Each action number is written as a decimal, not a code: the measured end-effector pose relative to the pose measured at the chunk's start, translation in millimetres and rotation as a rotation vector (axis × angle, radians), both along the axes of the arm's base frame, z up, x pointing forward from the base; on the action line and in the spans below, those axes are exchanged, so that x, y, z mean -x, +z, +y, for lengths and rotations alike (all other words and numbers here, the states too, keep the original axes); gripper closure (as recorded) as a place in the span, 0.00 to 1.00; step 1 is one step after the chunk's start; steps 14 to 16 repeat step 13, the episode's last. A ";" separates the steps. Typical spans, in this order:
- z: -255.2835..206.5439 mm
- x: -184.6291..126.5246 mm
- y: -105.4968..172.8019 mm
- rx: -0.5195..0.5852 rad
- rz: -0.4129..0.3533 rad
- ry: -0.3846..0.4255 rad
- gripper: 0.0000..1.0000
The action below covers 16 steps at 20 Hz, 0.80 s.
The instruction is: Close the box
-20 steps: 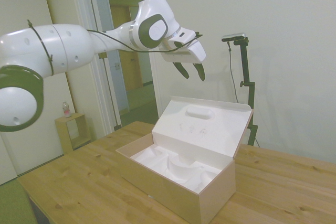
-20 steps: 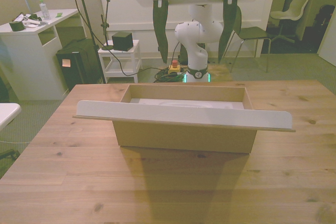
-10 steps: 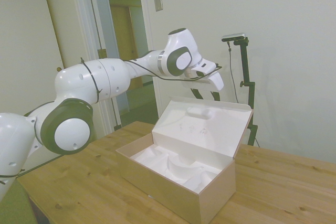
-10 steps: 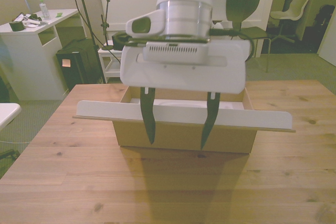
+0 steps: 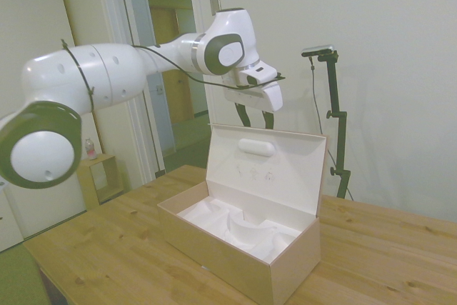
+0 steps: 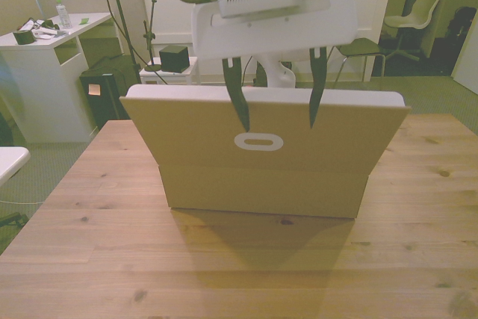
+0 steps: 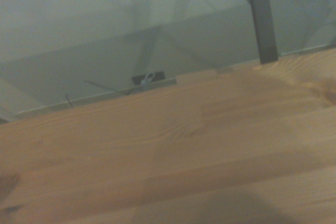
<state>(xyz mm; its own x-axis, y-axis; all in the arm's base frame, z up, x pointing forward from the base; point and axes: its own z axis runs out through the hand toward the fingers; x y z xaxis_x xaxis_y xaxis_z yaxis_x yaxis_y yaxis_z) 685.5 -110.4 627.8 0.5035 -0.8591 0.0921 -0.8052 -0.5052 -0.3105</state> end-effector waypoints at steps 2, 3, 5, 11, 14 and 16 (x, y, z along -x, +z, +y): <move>10.8 18.0 -4.5 -0.030 0.041 0.013 0.00; 15.7 24.8 -8.9 -0.042 0.059 0.018 0.00; 24.9 39.2 -19.7 -0.062 0.097 0.027 0.00; 59.5 81.1 -45.5 -0.066 0.118 0.048 0.00; 71.7 96.4 -54.4 -0.066 0.111 0.047 0.00; 71.7 96.4 -54.4 -0.066 0.111 0.047 0.00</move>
